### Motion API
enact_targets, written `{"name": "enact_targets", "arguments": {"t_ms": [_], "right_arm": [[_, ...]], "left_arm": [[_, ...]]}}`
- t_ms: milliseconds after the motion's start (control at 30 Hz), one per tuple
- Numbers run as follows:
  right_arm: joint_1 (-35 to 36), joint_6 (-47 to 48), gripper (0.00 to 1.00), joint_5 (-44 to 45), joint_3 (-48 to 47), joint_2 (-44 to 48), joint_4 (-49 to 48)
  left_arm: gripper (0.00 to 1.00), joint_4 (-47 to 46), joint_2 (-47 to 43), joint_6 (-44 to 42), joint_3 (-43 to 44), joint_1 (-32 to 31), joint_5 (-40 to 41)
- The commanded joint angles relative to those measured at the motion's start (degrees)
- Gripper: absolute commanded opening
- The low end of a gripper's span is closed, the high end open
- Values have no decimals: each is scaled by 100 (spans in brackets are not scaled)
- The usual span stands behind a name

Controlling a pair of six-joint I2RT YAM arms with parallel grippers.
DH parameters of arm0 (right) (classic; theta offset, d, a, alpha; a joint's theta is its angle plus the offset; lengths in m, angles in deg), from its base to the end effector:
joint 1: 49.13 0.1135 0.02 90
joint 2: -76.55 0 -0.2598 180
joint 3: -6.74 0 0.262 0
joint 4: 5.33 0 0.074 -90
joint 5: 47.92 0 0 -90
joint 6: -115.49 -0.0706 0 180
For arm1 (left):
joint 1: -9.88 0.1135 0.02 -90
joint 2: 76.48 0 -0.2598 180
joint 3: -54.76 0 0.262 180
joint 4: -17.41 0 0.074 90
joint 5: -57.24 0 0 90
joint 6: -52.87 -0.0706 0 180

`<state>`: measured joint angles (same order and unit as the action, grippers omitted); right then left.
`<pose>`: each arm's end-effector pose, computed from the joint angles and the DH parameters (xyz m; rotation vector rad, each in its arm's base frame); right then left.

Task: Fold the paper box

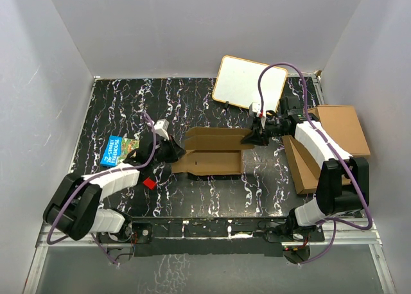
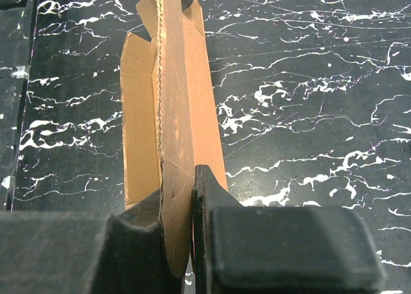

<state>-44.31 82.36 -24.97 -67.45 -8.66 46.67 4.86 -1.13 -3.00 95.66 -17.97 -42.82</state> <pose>0.2950 0.0901 0.2318 -1.3249 1.5859 1.0002 0.2626 -0.1527 0.1631 0.0095 2.0529 -0.8677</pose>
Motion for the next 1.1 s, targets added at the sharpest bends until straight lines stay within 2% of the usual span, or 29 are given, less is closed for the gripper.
{"name": "enact_targets", "arguments": {"t_ms": [0, 167, 533, 833, 1067], "right_arm": [[-22, 107, 8, -431, -22, 136, -264], [-17, 108, 8, -449, -14, 119, -262], [-16, -152, 8, -442, 87, 136, -487], [-8, -270, 8, -423, 160, 182, -611], [-11, -339, 8, -408, 180, 198, -683]], "left_arm": [[4, -522, 140, 39, 187, 35, -312], [3, -818, 278, 162, 161, 37, -643], [3, -2077, 644, 1248, -442, 1, -807], [4, -1996, 360, 1816, -621, -16, -592], [5, -1297, -54, 2141, -665, -18, -398]]}}
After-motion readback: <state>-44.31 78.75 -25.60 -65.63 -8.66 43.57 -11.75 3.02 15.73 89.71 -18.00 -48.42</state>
